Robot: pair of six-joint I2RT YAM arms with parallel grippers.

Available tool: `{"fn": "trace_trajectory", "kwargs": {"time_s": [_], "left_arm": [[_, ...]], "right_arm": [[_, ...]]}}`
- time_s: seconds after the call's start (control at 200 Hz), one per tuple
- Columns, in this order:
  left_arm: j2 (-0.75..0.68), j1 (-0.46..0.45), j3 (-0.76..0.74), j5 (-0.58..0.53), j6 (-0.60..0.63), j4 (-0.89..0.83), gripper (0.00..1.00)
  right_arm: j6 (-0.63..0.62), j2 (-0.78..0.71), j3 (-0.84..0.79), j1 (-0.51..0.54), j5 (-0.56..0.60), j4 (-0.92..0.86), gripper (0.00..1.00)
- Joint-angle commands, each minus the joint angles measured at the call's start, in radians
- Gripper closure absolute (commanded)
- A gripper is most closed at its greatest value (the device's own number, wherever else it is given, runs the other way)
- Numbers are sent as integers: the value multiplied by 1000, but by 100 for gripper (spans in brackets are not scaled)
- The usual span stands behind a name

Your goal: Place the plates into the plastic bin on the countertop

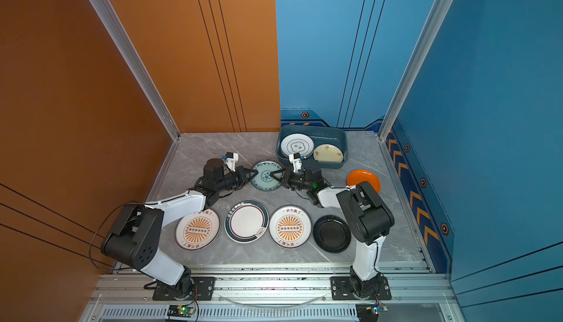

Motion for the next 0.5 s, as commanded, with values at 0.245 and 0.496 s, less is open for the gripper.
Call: {"fn": "trace_trajectory", "kwargs": {"time_s": [0.245, 0.496], "left_arm": [[4, -8, 5, 42, 2, 29, 88], [2, -8, 6, 49, 5, 29, 60]], "right_arm": [[-16, -39, 5, -23, -10, 2, 100], [-368, -189, 163, -84, 123, -666, 100]]}}
